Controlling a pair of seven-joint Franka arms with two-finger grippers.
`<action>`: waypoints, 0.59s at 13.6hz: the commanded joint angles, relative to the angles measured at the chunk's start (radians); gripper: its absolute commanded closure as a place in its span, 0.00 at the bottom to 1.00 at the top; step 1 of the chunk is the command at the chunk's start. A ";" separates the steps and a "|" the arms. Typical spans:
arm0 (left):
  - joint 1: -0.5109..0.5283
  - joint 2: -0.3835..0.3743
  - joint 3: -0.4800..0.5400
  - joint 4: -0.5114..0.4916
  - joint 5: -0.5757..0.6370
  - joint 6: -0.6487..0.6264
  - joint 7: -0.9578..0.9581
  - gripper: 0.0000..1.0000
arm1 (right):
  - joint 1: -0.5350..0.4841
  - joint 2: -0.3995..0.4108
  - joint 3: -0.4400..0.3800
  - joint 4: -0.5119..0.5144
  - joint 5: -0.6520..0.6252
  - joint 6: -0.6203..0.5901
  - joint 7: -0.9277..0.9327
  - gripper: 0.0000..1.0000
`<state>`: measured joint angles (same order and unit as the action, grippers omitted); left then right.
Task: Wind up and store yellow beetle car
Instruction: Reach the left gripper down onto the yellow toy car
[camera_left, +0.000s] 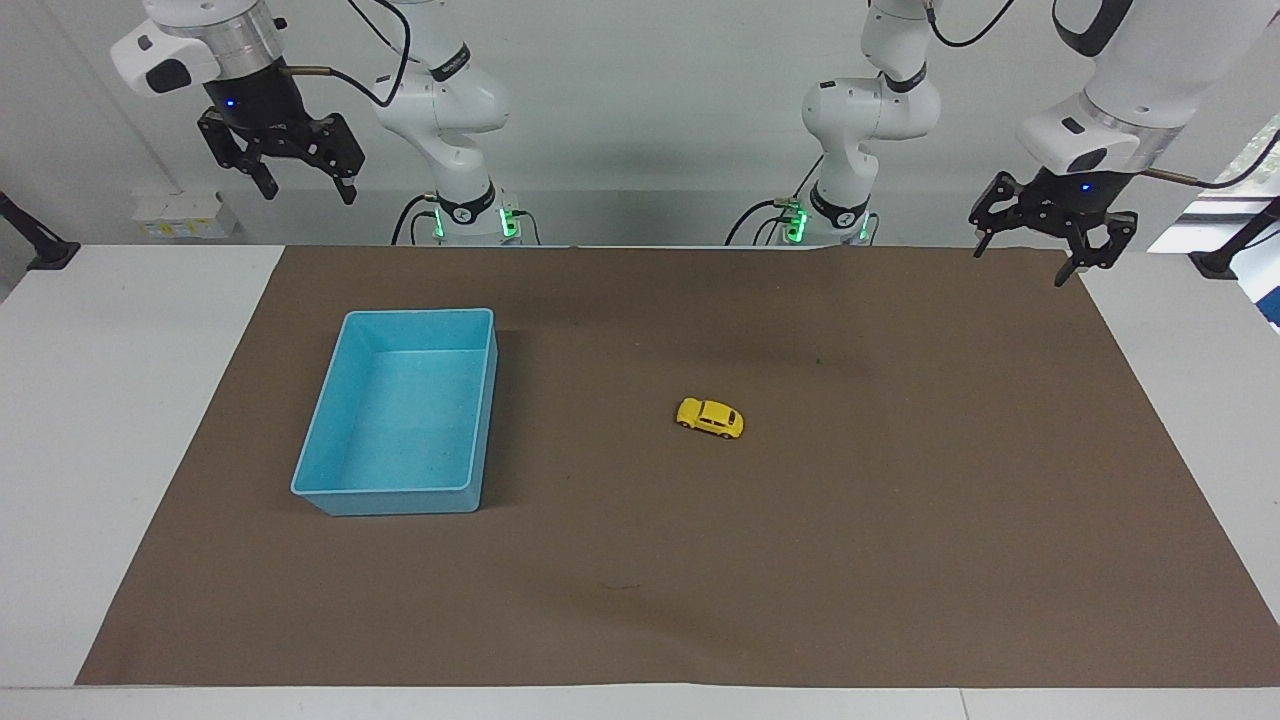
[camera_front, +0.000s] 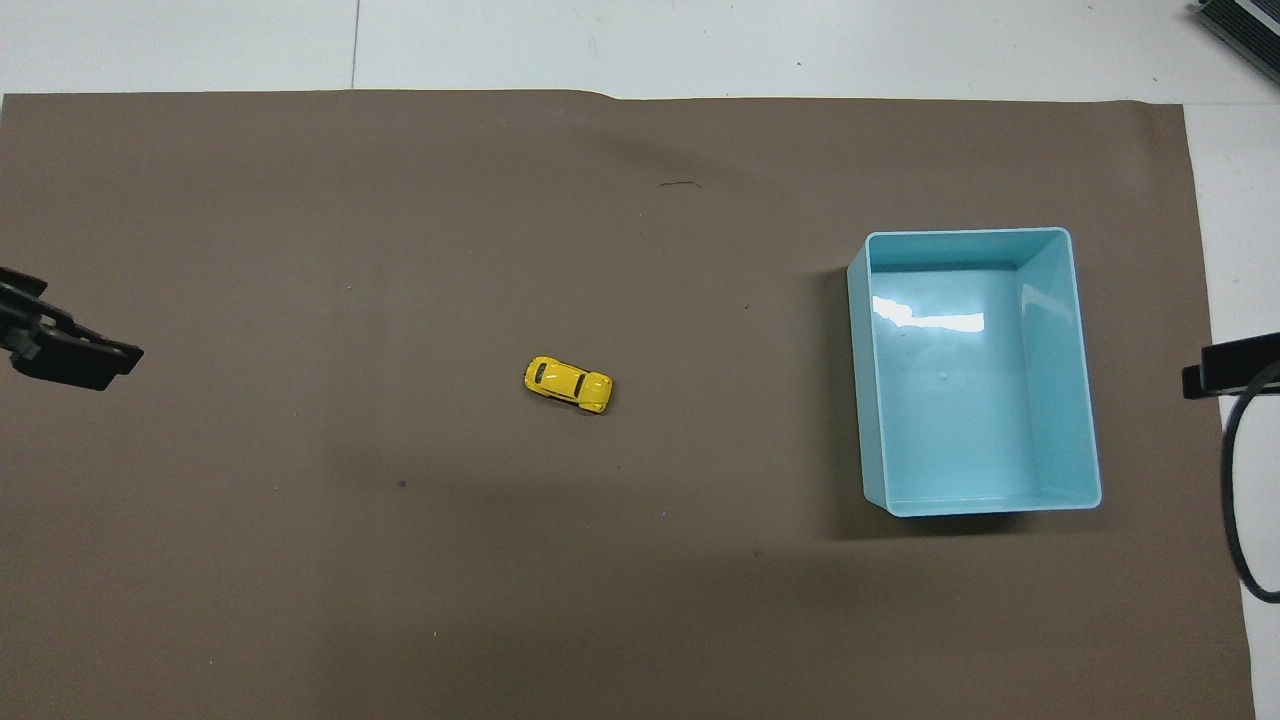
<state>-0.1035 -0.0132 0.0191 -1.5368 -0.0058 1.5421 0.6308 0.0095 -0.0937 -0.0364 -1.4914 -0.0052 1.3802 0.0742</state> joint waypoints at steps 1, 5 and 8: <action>-0.059 0.044 0.007 0.011 -0.010 0.027 0.168 0.00 | -0.010 -0.015 -0.002 -0.012 0.028 -0.004 -0.024 0.00; -0.074 0.088 0.007 -0.003 -0.094 0.075 0.410 0.00 | -0.010 -0.015 -0.002 -0.012 0.028 -0.003 -0.024 0.00; -0.082 0.131 0.007 -0.038 -0.155 0.160 0.584 0.00 | -0.010 -0.015 -0.002 -0.012 0.028 -0.003 -0.024 0.00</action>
<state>-0.1714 0.0994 0.0135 -1.5476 -0.1264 1.6434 1.1195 0.0095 -0.0937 -0.0364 -1.4914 -0.0052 1.3801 0.0742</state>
